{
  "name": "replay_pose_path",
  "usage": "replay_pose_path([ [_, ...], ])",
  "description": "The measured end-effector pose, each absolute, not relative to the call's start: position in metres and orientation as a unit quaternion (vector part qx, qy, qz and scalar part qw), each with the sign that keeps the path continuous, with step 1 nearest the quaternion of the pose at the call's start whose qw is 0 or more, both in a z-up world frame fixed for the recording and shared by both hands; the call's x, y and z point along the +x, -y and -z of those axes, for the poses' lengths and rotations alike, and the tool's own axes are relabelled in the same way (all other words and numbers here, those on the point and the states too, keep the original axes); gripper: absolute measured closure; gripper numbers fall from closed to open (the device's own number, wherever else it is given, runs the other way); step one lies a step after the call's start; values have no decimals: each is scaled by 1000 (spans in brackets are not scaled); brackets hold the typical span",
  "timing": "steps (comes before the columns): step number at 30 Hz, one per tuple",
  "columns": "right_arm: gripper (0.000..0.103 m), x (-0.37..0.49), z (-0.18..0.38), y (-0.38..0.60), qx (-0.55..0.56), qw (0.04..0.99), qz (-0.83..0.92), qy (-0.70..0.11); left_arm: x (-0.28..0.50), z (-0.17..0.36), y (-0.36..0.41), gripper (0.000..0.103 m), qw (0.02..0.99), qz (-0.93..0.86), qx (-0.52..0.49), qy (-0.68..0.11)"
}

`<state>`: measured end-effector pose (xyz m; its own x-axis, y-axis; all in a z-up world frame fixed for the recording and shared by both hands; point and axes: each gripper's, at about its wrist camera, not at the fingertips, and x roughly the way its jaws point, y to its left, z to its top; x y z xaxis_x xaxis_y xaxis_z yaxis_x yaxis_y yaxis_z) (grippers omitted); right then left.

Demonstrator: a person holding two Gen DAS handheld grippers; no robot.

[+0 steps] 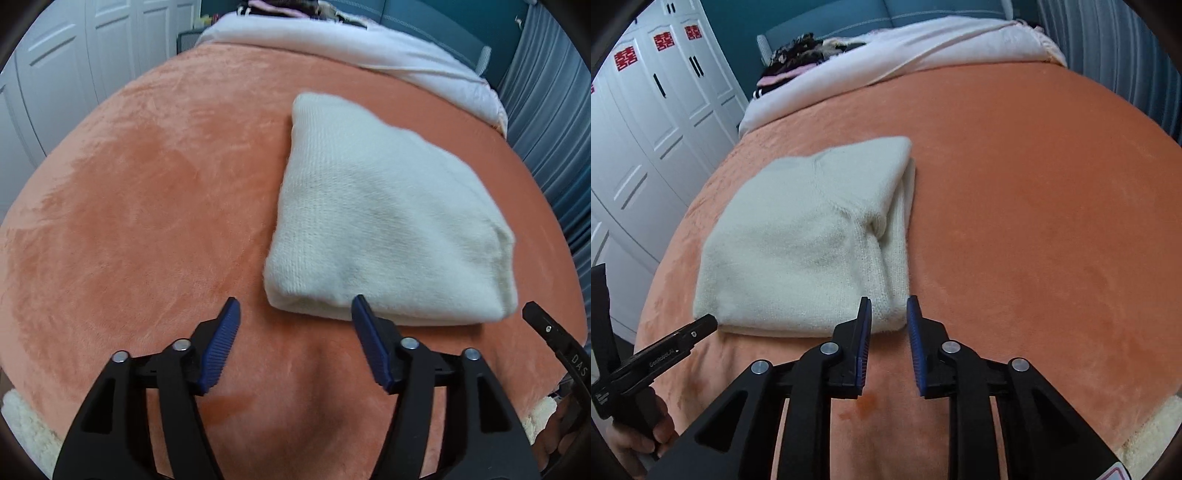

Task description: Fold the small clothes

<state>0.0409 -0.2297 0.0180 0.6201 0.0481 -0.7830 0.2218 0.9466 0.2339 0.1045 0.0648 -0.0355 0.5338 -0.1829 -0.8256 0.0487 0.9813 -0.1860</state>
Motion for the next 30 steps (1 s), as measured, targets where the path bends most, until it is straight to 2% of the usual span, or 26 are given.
replay_pose_path([
  [2, 50, 20, -18, 228, 158, 895, 65, -412, 87, 31, -64, 24, 886, 60, -74, -454],
  [4, 42, 3, -14, 224, 144, 904, 81, -395, 71, 31, -62, 14, 896, 58, -70, -436],
  [5, 38, -4, -10, 221, 132, 906, 87, -392, 63, 32, -60, 14, 900, 54, -61, -428],
  [9, 36, -22, 2, 211, 90, 917, 87, -379, 42, 42, -50, 10, 905, 44, -29, -423],
  [13, 26, -30, 20, 205, 54, 937, 79, -335, 30, 60, -40, 8, 918, 29, -3, -395],
  [19, 25, -8, 50, 212, 73, 910, 88, -399, 36, 87, -34, 6, 922, 13, 12, -388],
  [25, 17, -3, 55, 205, 54, 906, 91, -410, 39, 90, -30, 5, 921, 7, 14, -390],
  [30, 16, -3, 58, 202, 52, 906, 93, -410, 38, 93, -29, 5, 920, 6, 15, -392],
])
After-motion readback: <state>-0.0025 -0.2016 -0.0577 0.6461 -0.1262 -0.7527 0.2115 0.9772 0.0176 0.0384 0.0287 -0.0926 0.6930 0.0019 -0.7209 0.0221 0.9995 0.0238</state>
